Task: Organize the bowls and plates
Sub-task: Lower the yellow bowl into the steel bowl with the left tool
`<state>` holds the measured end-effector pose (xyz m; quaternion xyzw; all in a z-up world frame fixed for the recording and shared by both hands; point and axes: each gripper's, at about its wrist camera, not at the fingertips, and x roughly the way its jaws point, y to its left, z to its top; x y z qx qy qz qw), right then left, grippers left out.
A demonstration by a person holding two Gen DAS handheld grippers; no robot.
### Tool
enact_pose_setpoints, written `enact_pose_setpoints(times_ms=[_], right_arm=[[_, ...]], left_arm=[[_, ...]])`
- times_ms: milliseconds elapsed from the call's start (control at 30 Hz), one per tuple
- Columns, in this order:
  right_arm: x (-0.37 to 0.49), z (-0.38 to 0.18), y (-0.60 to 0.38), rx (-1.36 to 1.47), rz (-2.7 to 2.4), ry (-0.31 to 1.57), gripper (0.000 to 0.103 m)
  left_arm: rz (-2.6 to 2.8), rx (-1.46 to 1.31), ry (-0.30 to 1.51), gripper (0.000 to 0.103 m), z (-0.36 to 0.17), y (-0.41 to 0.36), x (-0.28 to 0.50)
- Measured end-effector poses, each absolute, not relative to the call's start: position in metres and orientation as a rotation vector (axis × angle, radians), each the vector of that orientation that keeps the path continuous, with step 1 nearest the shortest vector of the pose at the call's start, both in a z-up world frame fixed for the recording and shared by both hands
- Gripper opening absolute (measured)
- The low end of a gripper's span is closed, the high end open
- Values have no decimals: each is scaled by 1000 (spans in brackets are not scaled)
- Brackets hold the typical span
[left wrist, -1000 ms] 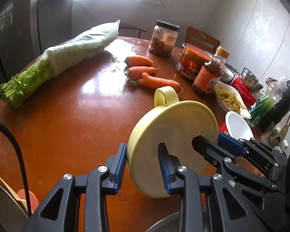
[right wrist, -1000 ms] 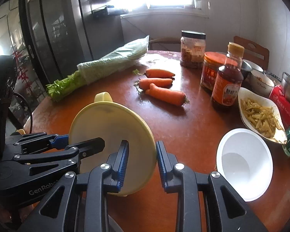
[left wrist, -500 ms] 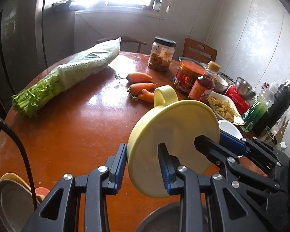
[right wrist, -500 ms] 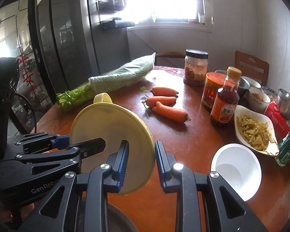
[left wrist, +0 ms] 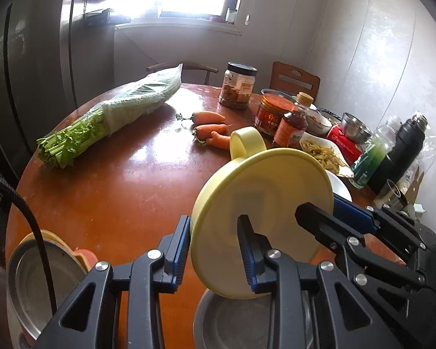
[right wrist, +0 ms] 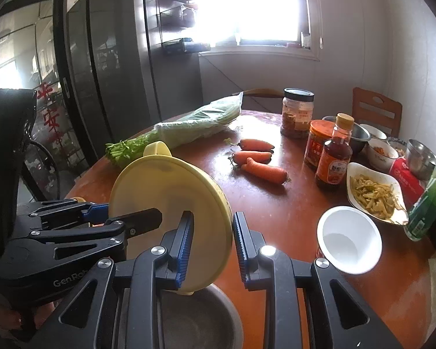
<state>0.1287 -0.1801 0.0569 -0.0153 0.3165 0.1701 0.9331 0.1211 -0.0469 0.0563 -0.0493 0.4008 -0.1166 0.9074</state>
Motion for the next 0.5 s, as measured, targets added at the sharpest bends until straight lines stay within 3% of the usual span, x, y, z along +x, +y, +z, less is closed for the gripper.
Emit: enact_pose_setpoints(times_ms=[500], right_arm=[[76, 49, -181, -28, 349, 656, 29]], left_arm=[[-253, -93, 839, 33, 52, -48, 73]])
